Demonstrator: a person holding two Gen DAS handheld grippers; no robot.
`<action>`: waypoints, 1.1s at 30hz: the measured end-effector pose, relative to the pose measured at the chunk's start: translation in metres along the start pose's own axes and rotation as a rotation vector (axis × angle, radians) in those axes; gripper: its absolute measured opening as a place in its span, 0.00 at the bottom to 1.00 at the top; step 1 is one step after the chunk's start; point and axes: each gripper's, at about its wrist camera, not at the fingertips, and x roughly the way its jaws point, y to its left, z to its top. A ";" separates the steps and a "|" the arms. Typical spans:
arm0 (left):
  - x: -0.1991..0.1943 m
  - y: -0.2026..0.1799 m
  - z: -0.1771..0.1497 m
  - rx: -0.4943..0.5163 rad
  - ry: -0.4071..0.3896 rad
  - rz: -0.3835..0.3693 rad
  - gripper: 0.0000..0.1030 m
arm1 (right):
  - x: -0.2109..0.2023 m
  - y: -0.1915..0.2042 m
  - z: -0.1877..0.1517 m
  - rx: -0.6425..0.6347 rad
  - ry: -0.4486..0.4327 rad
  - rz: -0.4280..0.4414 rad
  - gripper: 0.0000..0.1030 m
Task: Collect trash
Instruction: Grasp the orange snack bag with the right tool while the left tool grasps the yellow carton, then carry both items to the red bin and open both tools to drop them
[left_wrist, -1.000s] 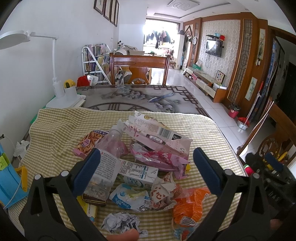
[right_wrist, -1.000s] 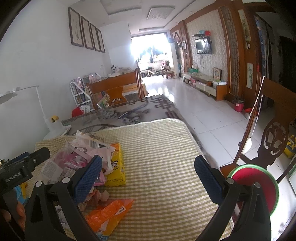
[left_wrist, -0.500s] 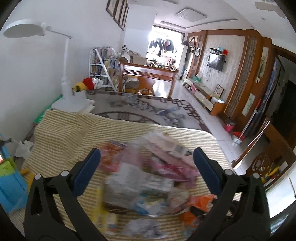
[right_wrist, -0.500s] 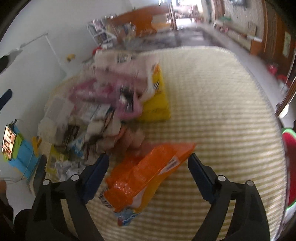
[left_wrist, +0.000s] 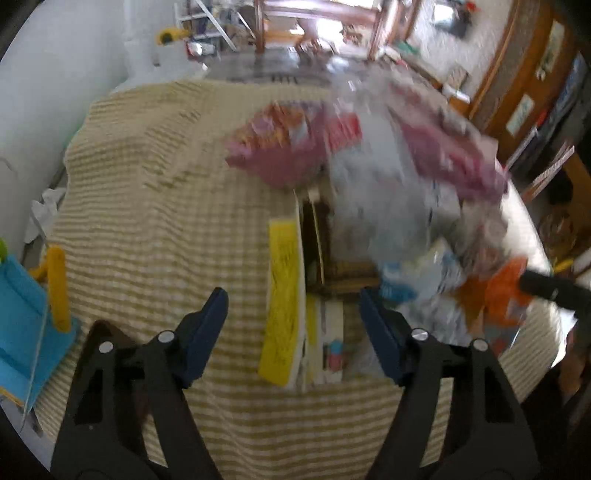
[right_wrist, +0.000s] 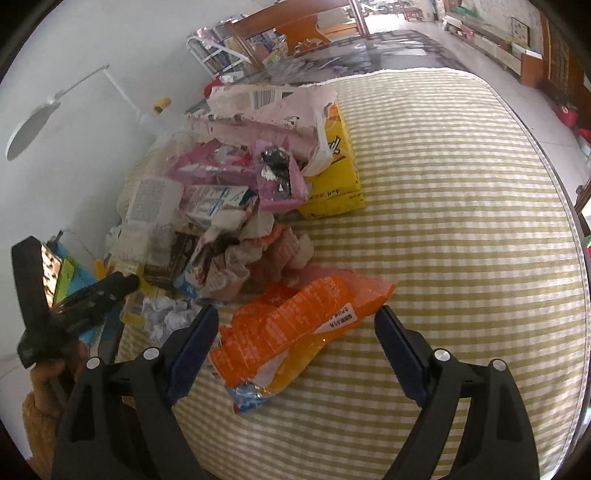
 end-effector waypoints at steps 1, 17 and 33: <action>0.004 0.001 -0.004 -0.009 0.015 -0.007 0.68 | -0.001 -0.001 -0.001 0.005 0.005 0.010 0.81; -0.072 0.010 -0.022 -0.112 -0.173 0.048 0.22 | -0.019 -0.016 -0.003 0.061 -0.031 0.143 0.23; -0.086 -0.223 0.013 0.170 -0.193 -0.472 0.22 | -0.166 -0.118 -0.038 0.275 -0.450 -0.018 0.23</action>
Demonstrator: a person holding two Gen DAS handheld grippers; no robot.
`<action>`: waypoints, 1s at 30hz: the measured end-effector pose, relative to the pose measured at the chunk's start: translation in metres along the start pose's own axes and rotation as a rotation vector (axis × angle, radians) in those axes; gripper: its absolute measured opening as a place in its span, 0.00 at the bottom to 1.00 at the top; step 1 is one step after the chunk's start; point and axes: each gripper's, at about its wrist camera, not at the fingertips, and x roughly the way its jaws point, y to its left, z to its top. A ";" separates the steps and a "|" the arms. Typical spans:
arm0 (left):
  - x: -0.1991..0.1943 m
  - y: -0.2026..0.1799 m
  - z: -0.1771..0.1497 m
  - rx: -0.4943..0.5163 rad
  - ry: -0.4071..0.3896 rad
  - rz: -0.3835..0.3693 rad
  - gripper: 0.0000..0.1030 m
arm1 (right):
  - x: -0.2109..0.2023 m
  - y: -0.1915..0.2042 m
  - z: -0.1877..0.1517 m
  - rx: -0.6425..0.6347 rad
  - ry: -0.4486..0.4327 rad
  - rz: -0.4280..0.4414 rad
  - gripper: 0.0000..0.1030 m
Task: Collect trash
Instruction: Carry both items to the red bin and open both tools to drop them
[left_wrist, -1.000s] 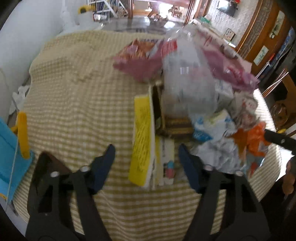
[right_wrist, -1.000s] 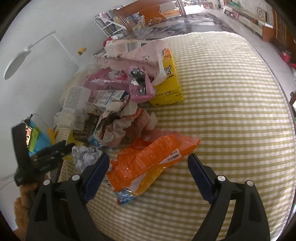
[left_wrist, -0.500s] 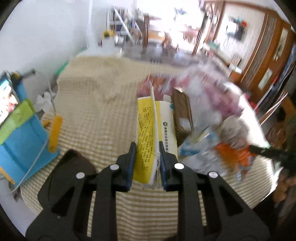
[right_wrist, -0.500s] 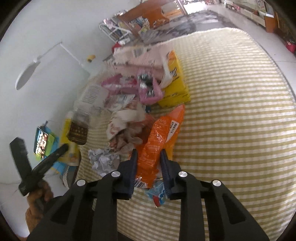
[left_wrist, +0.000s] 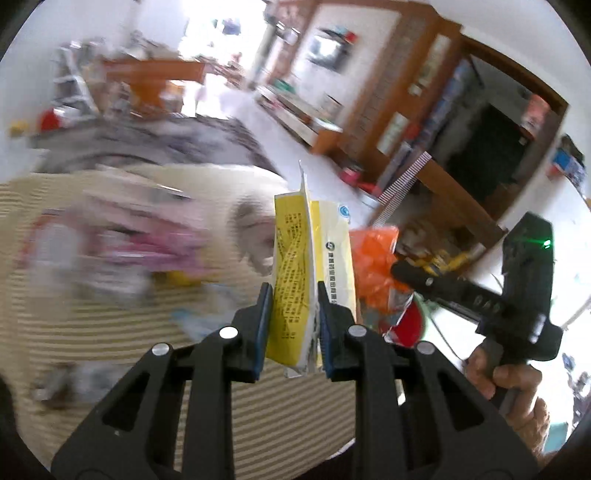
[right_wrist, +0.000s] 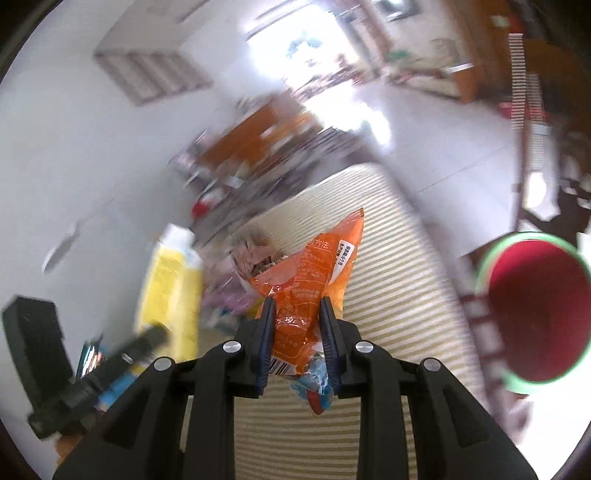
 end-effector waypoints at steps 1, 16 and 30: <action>0.015 -0.010 0.001 0.002 0.016 -0.024 0.22 | -0.008 -0.016 0.003 0.024 -0.017 -0.033 0.23; 0.182 -0.136 -0.008 0.250 0.318 -0.200 0.24 | -0.059 -0.173 0.001 0.321 -0.207 -0.371 0.28; 0.101 -0.085 0.025 0.173 0.150 -0.125 0.70 | -0.052 -0.128 0.006 0.254 -0.206 -0.345 0.59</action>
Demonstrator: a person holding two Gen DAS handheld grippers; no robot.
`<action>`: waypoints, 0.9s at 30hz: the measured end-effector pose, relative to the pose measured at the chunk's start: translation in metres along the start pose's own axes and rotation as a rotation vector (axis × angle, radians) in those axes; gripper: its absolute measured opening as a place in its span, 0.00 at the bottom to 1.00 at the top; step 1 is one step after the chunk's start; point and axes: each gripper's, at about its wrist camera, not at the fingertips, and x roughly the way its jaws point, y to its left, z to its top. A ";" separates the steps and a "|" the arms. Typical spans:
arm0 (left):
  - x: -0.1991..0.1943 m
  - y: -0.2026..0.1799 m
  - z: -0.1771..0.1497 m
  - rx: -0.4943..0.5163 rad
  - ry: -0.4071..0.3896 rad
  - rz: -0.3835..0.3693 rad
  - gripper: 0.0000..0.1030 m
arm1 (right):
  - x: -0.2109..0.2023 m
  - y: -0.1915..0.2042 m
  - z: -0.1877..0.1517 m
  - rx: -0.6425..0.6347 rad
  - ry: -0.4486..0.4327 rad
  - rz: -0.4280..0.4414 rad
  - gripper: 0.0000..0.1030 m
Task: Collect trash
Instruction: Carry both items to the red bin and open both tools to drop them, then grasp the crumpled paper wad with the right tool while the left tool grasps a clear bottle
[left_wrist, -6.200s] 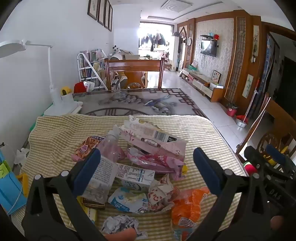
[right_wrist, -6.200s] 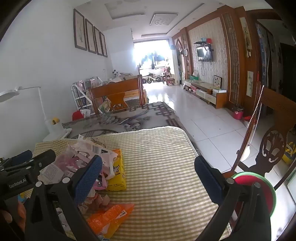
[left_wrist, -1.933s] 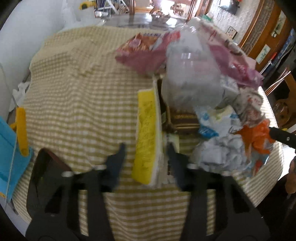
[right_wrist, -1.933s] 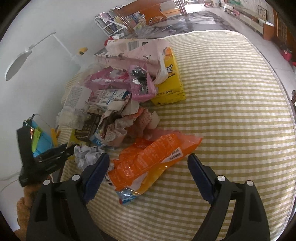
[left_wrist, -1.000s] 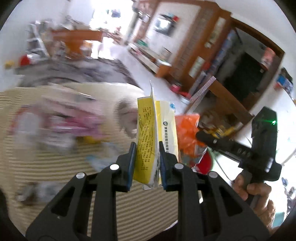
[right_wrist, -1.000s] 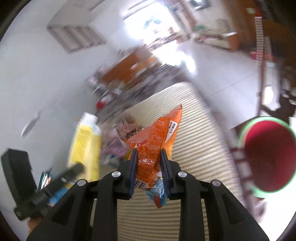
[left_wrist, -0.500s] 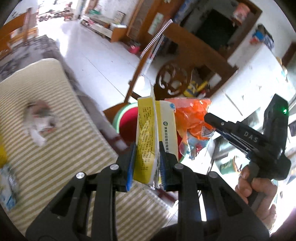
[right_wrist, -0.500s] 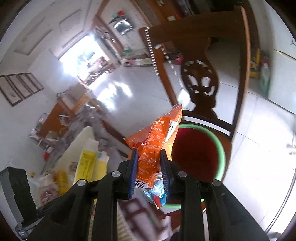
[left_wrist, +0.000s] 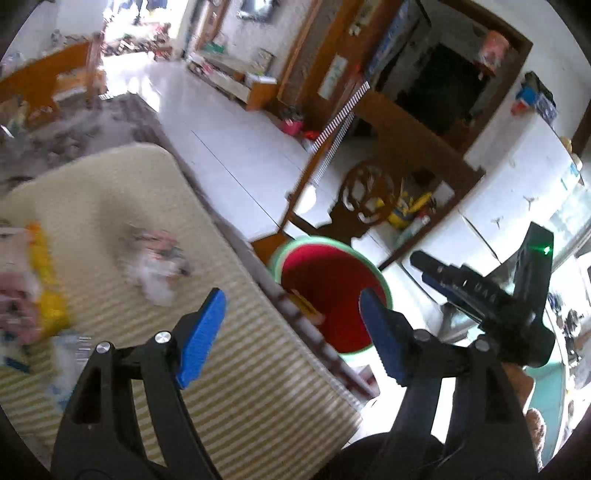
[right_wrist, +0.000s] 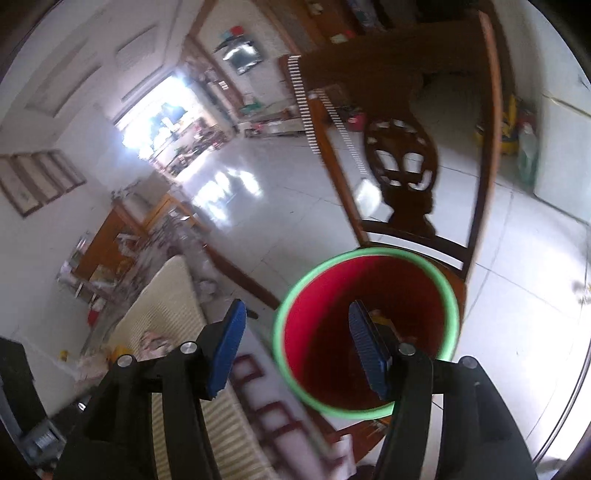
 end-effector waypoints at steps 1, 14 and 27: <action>-0.015 0.007 0.000 -0.004 -0.023 0.012 0.71 | -0.001 0.013 0.000 -0.053 0.007 -0.006 0.60; -0.147 0.139 -0.032 -0.207 -0.246 0.355 0.74 | 0.035 0.145 -0.011 -0.249 0.112 0.118 0.71; -0.181 0.223 -0.061 -0.533 -0.302 0.420 0.74 | 0.170 0.206 -0.046 -0.417 0.329 -0.040 0.72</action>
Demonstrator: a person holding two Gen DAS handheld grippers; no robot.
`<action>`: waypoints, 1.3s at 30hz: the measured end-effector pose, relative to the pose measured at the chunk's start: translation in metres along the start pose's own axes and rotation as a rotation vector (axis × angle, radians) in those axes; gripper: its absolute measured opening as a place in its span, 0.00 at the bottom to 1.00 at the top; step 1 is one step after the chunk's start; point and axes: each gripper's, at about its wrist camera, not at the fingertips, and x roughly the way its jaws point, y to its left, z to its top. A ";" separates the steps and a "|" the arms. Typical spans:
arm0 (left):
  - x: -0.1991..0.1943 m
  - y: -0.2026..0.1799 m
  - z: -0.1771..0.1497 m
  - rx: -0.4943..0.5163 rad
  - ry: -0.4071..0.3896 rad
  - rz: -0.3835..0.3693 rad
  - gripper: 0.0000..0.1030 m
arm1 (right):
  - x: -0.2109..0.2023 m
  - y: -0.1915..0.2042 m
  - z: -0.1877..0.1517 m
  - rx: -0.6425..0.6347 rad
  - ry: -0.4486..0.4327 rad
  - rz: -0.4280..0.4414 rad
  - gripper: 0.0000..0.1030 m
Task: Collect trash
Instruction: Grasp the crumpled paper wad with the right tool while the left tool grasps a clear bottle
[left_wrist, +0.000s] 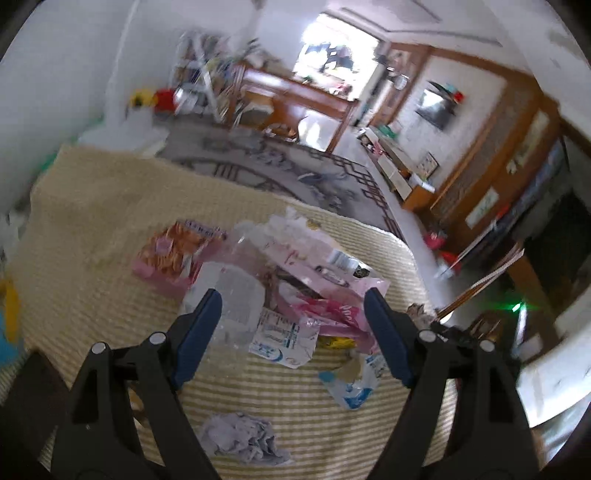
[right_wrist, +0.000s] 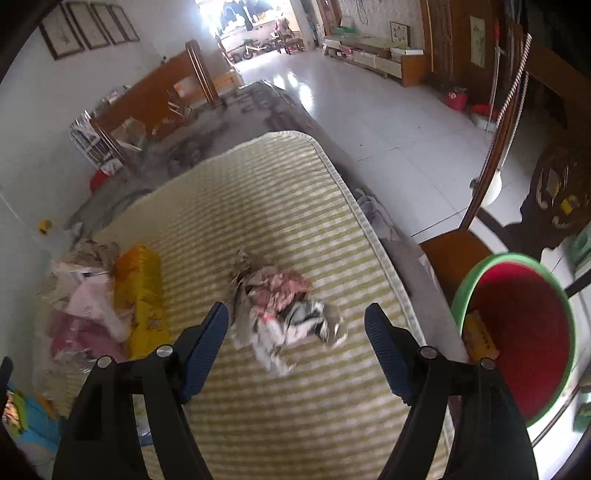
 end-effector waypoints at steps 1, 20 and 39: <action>0.000 0.004 -0.001 -0.021 0.001 0.003 0.74 | 0.005 0.003 0.000 -0.017 0.015 -0.006 0.68; 0.021 0.023 -0.004 -0.005 0.105 0.191 0.75 | -0.023 -0.001 -0.019 0.085 0.048 0.247 0.07; 0.016 0.034 -0.011 -0.103 0.109 0.120 0.60 | -0.007 0.011 -0.009 0.110 -0.002 0.221 0.72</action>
